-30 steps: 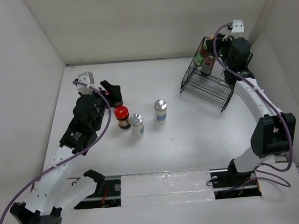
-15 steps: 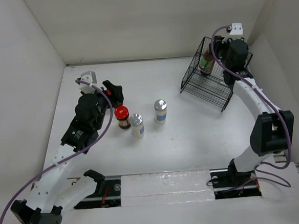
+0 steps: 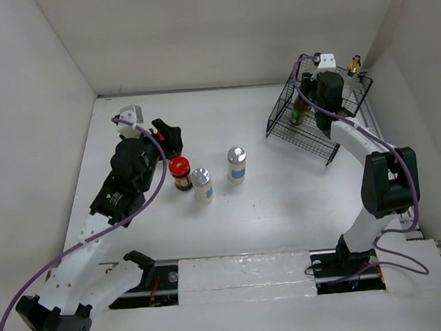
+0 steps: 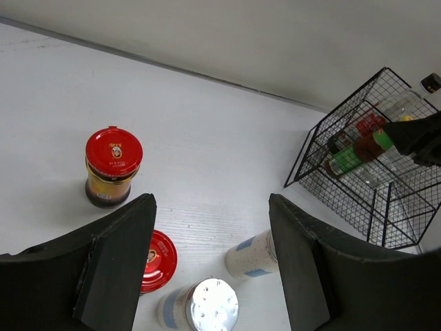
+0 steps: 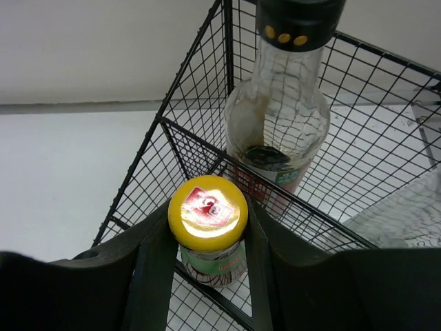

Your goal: Organize the condiment bottles

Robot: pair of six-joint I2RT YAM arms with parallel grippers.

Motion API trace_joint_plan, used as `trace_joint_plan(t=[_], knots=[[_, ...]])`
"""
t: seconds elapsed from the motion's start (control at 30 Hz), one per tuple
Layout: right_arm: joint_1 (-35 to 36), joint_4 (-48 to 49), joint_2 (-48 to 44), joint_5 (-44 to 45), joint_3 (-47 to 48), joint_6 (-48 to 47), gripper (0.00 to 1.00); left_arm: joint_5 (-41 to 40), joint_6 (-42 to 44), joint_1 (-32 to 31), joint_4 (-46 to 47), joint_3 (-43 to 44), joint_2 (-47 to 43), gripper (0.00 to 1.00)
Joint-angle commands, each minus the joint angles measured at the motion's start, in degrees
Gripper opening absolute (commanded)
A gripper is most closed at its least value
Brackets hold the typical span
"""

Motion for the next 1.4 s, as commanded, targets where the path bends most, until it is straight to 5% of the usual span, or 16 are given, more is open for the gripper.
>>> trace_joint_plan(t=[0.0, 0.27, 0.57, 0.67, 0.7, 0.8, 0.87, 0.93, 1.07, 1.37], knots=[[1.38, 8.80, -1.04, 1.07, 1.43, -0.19, 0.29, 0.38, 0.78, 0.25, 2.80, -0.36, -0.36, 0.62], [2.00, 5.82, -2.61, 2.83, 2.04, -0.19, 0.69, 1.43, 0.78, 0.25, 2.80, -0.36, 0.16, 0.62], [7.97, 0.19, -11.75, 2.83, 1.61, 0.51, 0.87, 1.44, 0.78, 0.25, 3.32, -0.36, -0.36, 0.62], [13.31, 0.19, -15.00, 2.13, -2.69, 2.79, 0.63, 1.44, 0.78, 0.25, 3.32, -0.36, -0.36, 0.62], [14.90, 0.19, -15.53, 1.34, -5.14, 3.41, 0.27, 1.44, 0.78, 0.25, 3.32, -0.36, -0.36, 0.62], [21.41, -2.18, -16.76, -0.95, -8.15, 5.00, 0.12, 1.44, 0.78, 0.25, 3.32, -0.36, -0.89, 0.62], [24.49, -4.72, -17.47, -0.43, -9.99, 5.61, 0.30, 1.44, 0.78, 0.25, 3.32, -0.36, -1.50, 0.62], [27.74, -9.38, -18.87, -0.95, -11.40, 5.61, 0.69, 1.44, 0.78, 0.25, 3.32, -0.36, -2.20, 0.63], [31.70, -16.67, -20.28, -4.28, -12.81, 5.08, 0.98, 1.44, 0.78, 0.25, 3.32, -0.36, -2.21, 0.66], [35.05, -20.03, -15.11, -4.29, -10.88, 4.47, 1.00, 2.49, 0.78, 0.25, 3.32, -0.36, -2.21, 0.66]])
